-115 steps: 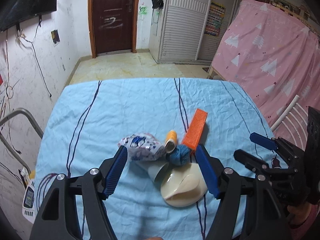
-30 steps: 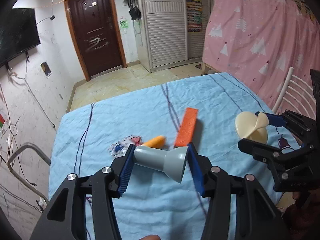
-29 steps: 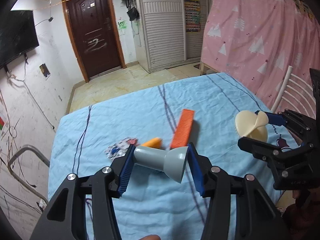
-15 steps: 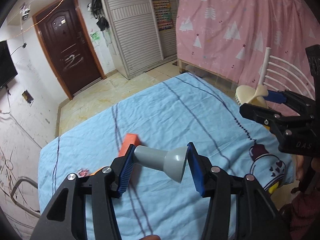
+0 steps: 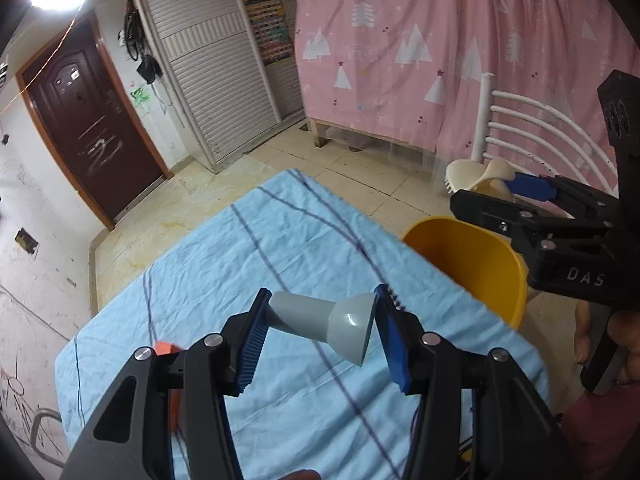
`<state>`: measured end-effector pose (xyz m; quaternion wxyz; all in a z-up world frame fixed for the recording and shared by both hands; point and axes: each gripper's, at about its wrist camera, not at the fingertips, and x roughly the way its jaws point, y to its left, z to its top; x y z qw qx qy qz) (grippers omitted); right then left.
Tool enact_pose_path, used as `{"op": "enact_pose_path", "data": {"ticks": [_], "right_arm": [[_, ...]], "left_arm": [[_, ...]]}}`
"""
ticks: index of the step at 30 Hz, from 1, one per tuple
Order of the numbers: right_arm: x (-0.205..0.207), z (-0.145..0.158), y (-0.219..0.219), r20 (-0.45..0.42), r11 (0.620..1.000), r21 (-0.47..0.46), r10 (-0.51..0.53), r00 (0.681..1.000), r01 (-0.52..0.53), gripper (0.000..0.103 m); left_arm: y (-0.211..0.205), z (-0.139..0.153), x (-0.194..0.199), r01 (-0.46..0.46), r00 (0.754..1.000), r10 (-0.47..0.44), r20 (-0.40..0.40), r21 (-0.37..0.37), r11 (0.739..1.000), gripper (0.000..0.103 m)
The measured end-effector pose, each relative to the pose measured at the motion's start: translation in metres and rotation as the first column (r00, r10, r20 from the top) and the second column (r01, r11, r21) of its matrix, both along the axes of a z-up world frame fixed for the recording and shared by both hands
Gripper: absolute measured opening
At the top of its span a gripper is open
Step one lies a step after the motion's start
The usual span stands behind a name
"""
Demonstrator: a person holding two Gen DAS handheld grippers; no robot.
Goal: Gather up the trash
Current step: 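Carry the cup and lid in both tools over to the yellow bin, then open both tools over the bin to drop the cup and lid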
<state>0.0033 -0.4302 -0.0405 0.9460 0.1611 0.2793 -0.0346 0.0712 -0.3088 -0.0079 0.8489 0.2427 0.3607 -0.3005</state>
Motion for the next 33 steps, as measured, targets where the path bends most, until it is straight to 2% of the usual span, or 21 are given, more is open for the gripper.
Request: {"op": "enact_pose_path", "data": {"ticks": [6,8,9,10,14,20,21,24,25,33], "right_arm": [[-0.003,-0.006,-0.024,-0.011,0.998,0.02,-0.064,0.998,0.064,0.077],[-0.005,-0.008,-0.035,-0.017,0.995,0.05,-0.088,0.996,0.089,0.082],[-0.008,-0.009,-0.039,-0.014,0.993,0.058,-0.1,0.995,0.1,0.088],[-0.009,-0.009,-0.044,-0.01,0.991,0.064,-0.116,0.993,0.116,0.089],[-0.014,-0.009,-0.057,0.002,0.985,0.078,-0.157,0.988,0.157,0.089],[-0.035,-0.003,-0.083,0.049,0.957,0.123,-0.269,0.962,0.261,0.089],[-0.038,-0.003,-0.087,0.052,0.952,0.133,-0.283,0.958,0.274,0.089],[-0.043,-0.004,-0.095,0.054,0.945,0.154,-0.301,0.952,0.29,0.09],[-0.045,-0.004,-0.097,0.056,0.942,0.157,-0.307,0.95,0.295,0.09],[-0.035,-0.005,-0.094,0.043,0.95,0.154,-0.282,0.958,0.272,0.09]], "left_arm": [[-0.035,0.0,0.0,0.045,0.999,-0.045,-0.018,0.006,0.999,0.044],[-0.045,-0.001,0.0,0.057,0.998,-0.057,-0.024,0.006,0.998,0.044],[-0.049,-0.002,0.0,0.066,0.997,-0.065,-0.028,0.004,0.998,0.044],[-0.054,-0.003,0.0,0.075,0.997,-0.075,-0.036,-0.002,0.997,0.044],[-0.076,-0.006,0.002,0.097,0.992,-0.098,-0.076,-0.022,0.995,0.044],[-0.108,-0.011,-0.002,0.127,0.981,-0.133,-0.144,-0.05,0.991,0.044],[-0.114,-0.012,-0.003,0.134,0.978,-0.141,-0.155,-0.052,0.99,0.045],[-0.127,-0.015,-0.007,0.151,0.973,-0.158,-0.169,-0.052,0.987,0.062],[-0.129,-0.016,-0.008,0.153,0.972,-0.16,-0.172,-0.055,0.987,0.064],[-0.124,-0.021,-0.011,0.142,0.971,-0.149,-0.187,-0.05,0.989,0.064]]}}
